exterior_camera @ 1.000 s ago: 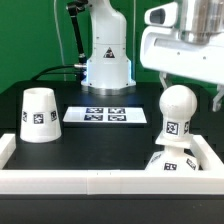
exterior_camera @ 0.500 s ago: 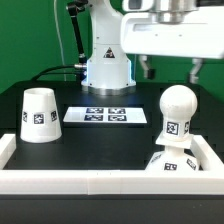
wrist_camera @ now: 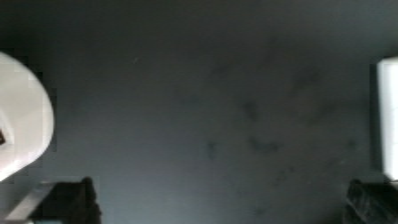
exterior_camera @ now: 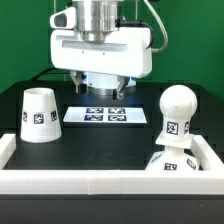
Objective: Assemble lamp
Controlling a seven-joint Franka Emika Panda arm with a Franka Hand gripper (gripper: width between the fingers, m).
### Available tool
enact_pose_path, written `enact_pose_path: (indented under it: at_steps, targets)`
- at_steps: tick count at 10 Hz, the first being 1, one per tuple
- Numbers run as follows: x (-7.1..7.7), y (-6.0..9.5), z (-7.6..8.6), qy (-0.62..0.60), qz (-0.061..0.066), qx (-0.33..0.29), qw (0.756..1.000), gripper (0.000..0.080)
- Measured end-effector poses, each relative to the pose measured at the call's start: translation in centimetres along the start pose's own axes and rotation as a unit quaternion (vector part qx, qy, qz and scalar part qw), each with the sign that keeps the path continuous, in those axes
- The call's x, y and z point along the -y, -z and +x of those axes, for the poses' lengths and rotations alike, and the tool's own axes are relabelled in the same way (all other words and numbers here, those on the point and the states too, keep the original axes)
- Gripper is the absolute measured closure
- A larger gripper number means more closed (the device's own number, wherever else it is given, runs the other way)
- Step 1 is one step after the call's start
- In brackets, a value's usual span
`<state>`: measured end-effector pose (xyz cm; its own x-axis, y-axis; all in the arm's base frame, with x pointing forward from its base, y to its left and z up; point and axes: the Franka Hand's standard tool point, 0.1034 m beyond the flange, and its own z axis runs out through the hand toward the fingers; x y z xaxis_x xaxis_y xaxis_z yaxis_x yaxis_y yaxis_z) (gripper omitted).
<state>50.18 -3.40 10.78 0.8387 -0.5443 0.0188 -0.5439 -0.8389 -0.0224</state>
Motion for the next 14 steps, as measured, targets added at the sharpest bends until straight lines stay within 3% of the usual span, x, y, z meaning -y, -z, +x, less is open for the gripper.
enact_pose_path:
  at_steps: [4,5,7,10,13,14]
  targets:
    - [0.1,-0.1,-0.2,0.008,-0.001,0.001,1.000,0.0101]
    - [-0.7,-0.2,-0.2,0.041,-0.001,0.000,0.999,0.0101]
    - [-4.0,0.3,-0.2,0.060,-0.003,0.002,0.998,0.0101]
    - [-7.7,0.5,1.1,0.078,-0.005,0.000,0.997,0.0101]
    - [-9.3,1.7,2.3,0.063,-0.004,0.002,0.998,0.0101]
    - [-9.7,1.4,2.1,0.063,-0.005,0.001,0.998,0.0101]
